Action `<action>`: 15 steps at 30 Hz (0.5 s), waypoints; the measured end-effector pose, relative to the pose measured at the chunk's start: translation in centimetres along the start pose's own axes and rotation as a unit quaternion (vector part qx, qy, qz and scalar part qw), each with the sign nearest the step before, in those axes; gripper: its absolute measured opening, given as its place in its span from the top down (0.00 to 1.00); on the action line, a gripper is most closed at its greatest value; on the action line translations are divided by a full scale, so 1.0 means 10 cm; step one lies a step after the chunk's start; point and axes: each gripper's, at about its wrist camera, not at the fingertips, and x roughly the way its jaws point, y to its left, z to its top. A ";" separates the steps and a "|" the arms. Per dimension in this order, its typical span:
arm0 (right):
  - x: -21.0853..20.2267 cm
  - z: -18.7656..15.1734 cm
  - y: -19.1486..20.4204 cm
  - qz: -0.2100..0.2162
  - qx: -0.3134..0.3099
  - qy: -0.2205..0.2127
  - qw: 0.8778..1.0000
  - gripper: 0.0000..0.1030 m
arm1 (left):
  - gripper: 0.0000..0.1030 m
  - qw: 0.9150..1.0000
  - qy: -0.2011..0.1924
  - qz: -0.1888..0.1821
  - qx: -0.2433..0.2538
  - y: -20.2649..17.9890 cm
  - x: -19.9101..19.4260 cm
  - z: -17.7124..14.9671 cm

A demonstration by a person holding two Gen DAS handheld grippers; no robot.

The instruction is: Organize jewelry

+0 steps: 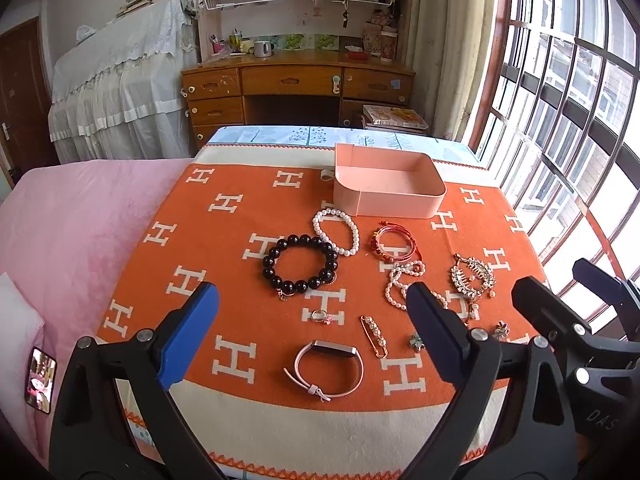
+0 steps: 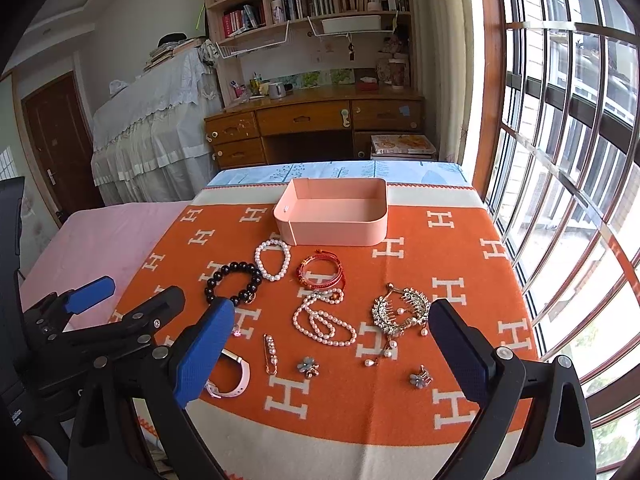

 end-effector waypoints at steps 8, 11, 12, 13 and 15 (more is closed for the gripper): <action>0.01 -0.01 0.00 0.000 0.001 0.002 1.000 0.04 | 0.09 1.000 0.003 0.002 0.001 0.00 -0.01 -0.03; 0.04 -0.05 0.01 0.000 0.002 0.006 1.000 0.04 | 0.09 1.000 0.007 0.003 0.001 0.00 -0.01 -0.05; 0.04 -0.06 0.02 0.000 0.003 0.008 1.000 0.04 | 0.09 1.000 0.007 0.003 0.001 0.00 -0.01 -0.06; 0.04 -0.06 0.02 0.001 0.003 0.009 1.000 0.04 | 0.09 1.000 0.008 0.004 0.002 0.00 0.00 -0.07; 0.05 -0.07 0.02 0.002 0.005 0.012 1.000 0.04 | 0.09 1.000 0.009 0.004 0.002 0.01 0.00 -0.07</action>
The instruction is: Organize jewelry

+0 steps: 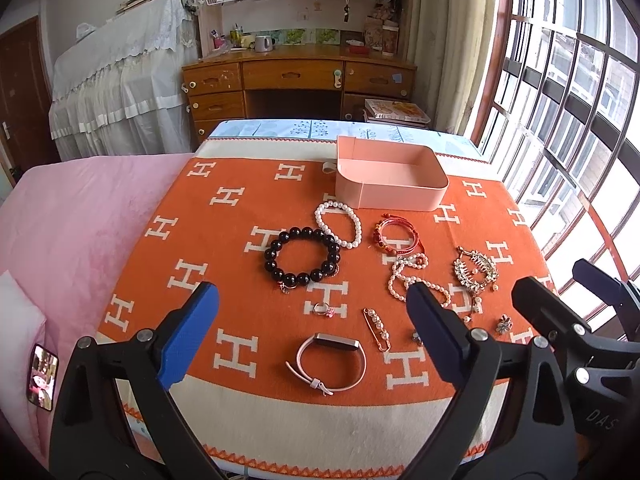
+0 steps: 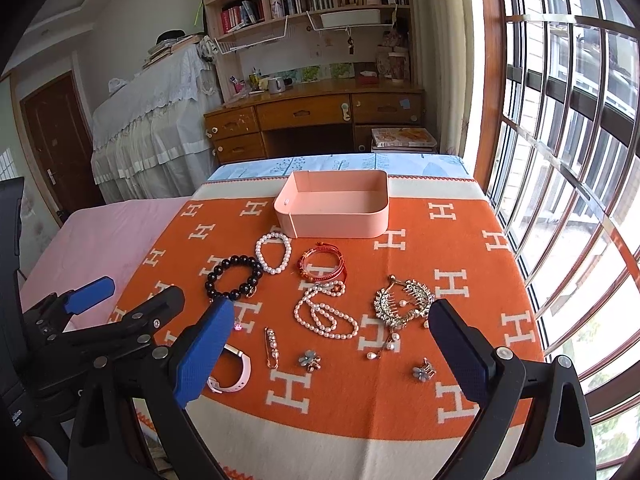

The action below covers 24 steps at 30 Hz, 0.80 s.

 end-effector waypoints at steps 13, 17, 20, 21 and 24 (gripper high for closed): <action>0.00 0.00 0.00 -0.001 0.004 0.005 1.000 0.04 | 0.09 1.000 0.002 -0.001 0.001 0.00 0.01 -0.02; 0.02 0.00 0.00 -0.004 0.008 0.011 1.000 0.04 | 0.09 1.000 0.008 -0.003 0.002 0.01 0.04 -0.04; 0.03 0.02 -0.01 -0.006 0.012 0.015 1.000 0.04 | 0.09 1.000 0.018 -0.004 0.003 0.02 0.10 -0.05; 0.04 0.02 -0.01 -0.007 0.013 0.016 1.000 0.04 | 0.09 1.000 0.021 -0.004 0.004 0.02 0.11 -0.04; 0.06 0.04 -0.02 -0.007 0.016 0.021 1.000 0.04 | 0.09 1.000 0.027 -0.004 0.005 0.03 0.15 -0.01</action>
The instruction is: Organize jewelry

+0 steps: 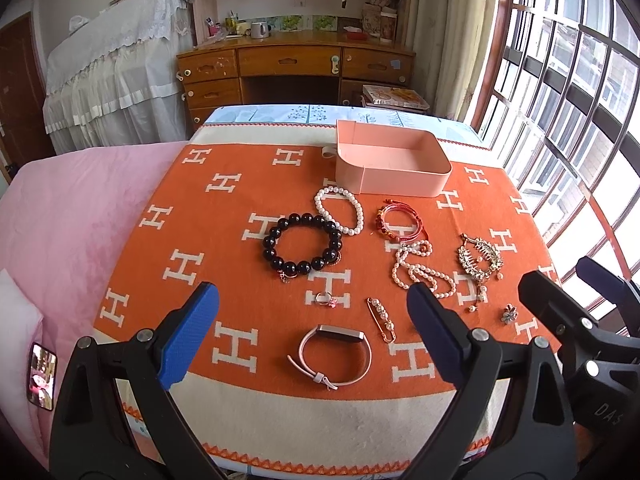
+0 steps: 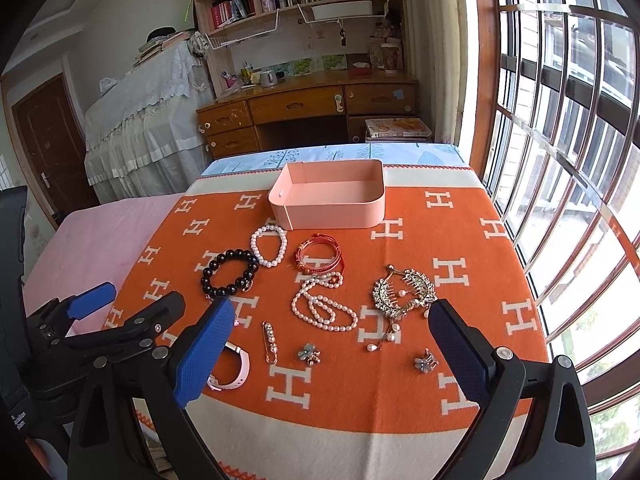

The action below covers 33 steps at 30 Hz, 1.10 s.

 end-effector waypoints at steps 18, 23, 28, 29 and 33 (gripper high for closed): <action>0.26 0.05 -0.02 0.002 0.009 0.026 1.000 0.04 | 0.09 0.999 0.032 -0.012 0.001 0.08 0.29 0.14; 0.41 0.13 -0.08 0.006 0.018 0.036 0.999 0.04 | 0.09 0.998 0.062 -0.009 0.003 0.22 0.53 0.31; 0.63 0.28 -0.13 0.004 0.019 0.043 0.999 0.15 | 0.09 0.996 0.084 -0.021 -0.020 0.47 0.77 0.52; 0.69 0.33 -0.15 0.011 0.023 0.050 0.998 0.18 | 0.09 0.996 0.086 -0.028 -0.024 0.51 0.81 0.57; 0.98 0.54 -0.23 0.025 0.035 0.076 0.996 0.25 | 0.09 0.997 0.081 -0.016 -0.010 0.58 0.94 0.77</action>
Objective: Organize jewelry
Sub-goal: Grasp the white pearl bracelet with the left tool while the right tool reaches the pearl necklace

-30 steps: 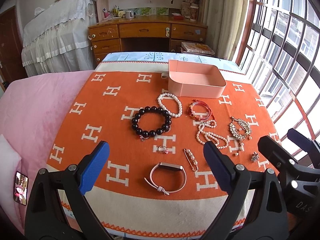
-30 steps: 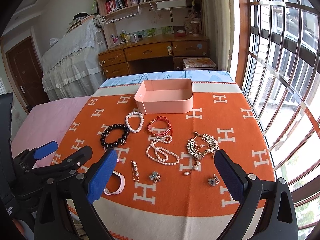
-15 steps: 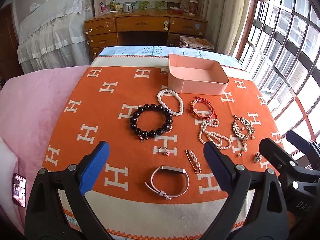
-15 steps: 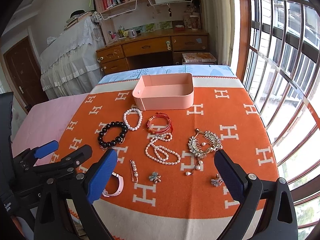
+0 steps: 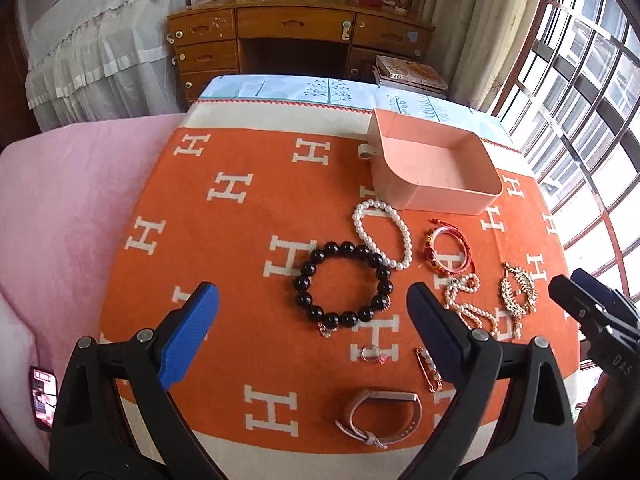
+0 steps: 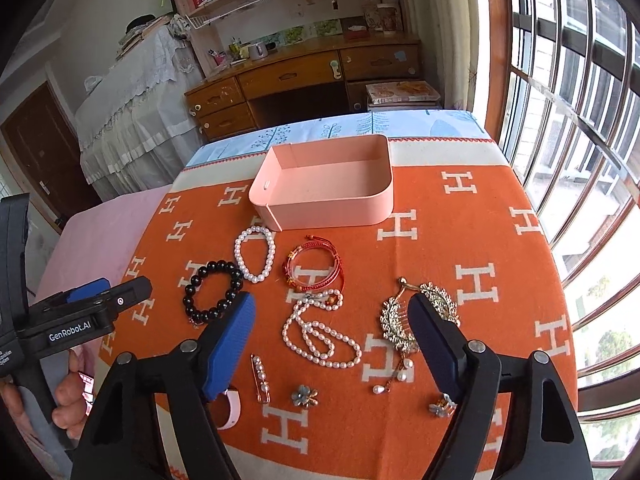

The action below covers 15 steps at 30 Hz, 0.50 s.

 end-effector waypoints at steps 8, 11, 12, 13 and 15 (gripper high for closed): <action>0.41 0.50 -0.24 0.006 0.027 0.047 0.999 0.30 | 0.13 0.999 0.040 -0.001 0.023 -0.06 0.43 0.42; 0.55 0.58 -0.38 -0.002 0.034 0.065 0.997 0.30 | 0.17 0.998 0.059 -0.013 0.031 -0.14 0.67 0.53; 0.61 0.59 -0.44 -0.007 0.039 0.073 0.997 0.31 | 0.17 0.997 0.065 -0.018 0.033 -0.17 0.76 0.56; 0.67 0.59 -0.50 -0.009 0.043 0.079 0.996 0.31 | 0.17 0.997 0.070 -0.022 0.036 -0.21 0.84 0.58; 0.78 0.58 -0.61 -0.011 0.055 0.096 0.994 0.32 | 0.18 0.996 0.079 -0.019 0.043 -0.28 1.03 0.63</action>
